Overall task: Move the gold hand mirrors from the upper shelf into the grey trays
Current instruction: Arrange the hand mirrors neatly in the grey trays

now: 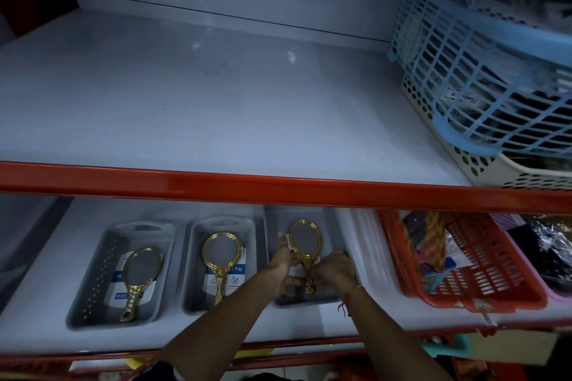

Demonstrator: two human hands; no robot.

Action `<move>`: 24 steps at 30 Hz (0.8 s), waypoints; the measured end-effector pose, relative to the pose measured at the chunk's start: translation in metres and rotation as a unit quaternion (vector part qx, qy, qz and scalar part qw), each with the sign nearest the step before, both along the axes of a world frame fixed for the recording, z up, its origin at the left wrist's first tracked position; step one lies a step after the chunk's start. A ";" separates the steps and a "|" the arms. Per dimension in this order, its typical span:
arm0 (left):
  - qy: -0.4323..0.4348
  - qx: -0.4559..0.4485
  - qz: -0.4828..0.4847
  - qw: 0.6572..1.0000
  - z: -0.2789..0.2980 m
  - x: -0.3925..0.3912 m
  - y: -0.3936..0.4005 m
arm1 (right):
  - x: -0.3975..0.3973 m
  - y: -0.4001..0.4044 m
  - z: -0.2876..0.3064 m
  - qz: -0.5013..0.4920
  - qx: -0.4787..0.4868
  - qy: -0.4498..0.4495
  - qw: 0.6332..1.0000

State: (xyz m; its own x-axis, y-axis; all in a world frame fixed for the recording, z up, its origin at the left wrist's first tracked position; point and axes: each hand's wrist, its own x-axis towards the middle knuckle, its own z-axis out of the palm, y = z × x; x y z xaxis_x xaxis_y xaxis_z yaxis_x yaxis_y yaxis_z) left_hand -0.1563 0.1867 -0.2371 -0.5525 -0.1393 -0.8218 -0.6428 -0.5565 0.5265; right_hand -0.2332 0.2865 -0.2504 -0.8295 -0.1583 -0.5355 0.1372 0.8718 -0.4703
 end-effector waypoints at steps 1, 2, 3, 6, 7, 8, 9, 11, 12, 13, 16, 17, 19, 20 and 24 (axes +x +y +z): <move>0.002 0.000 -0.004 1.000 0.000 0.000 0.000 | -0.001 0.001 -0.003 0.001 0.002 -0.004 1.000; 0.003 0.000 -0.009 1.000 0.001 0.000 -0.001 | -0.003 0.002 -0.006 -0.001 -0.009 -0.014 1.000; 0.002 -0.002 -0.015 1.000 0.004 0.000 0.000 | -0.007 0.004 -0.014 -0.006 -0.029 -0.027 0.999; 0.003 -0.002 0.015 1.000 0.003 -0.002 -0.004 | -0.012 0.008 -0.014 -0.040 -0.069 -0.071 0.994; -0.002 -0.009 0.021 1.000 0.004 -0.003 -0.005 | -0.012 0.009 -0.010 -0.064 -0.088 -0.082 0.991; -0.004 -0.019 0.030 0.999 0.005 -0.003 -0.006 | -0.010 0.008 -0.003 -0.093 -0.103 -0.090 0.986; -0.002 -0.026 0.043 0.999 0.006 -0.004 -0.007 | -0.009 0.007 0.002 -0.123 -0.120 -0.091 0.981; 0.013 -0.040 0.079 0.996 0.007 -0.009 -0.005 | -0.011 0.003 0.010 -0.152 -0.129 -0.068 0.978; 0.025 -0.040 0.089 0.995 -0.002 -0.014 -0.006 | -0.012 0.001 0.014 -0.154 -0.127 -0.056 0.978; 0.035 -0.042 0.090 0.994 -0.005 -0.015 -0.007 | -0.012 -0.002 0.020 -0.156 -0.123 -0.053 0.979; 0.062 -0.031 0.133 0.989 -0.021 -0.030 -0.010 | -0.018 -0.010 0.024 -0.192 -0.184 -0.078 0.961; 0.056 -0.025 0.128 0.990 0.002 -0.024 -0.009 | -0.019 -0.011 0.023 -0.208 -0.213 -0.097 0.950; 0.059 -0.027 0.125 0.990 0.015 -0.022 -0.011 | -0.022 -0.013 0.019 -0.226 -0.245 -0.121 0.935; 0.065 -0.037 0.118 0.990 0.017 -0.021 -0.012 | -0.023 -0.012 0.019 -0.233 -0.255 -0.125 0.930; 0.078 -0.010 0.083 0.993 0.020 -0.017 -0.013 | -0.029 -0.008 0.022 -0.252 -0.282 -0.144 0.915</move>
State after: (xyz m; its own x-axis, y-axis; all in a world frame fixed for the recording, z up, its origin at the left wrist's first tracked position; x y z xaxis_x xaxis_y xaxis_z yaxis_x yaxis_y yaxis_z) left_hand -0.1731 0.1733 -0.2176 -0.6413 -0.2541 -0.7240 -0.4524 -0.6369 0.6243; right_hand -0.2621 0.2788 -0.2281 -0.7102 -0.1136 -0.6948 0.6437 0.2949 -0.7062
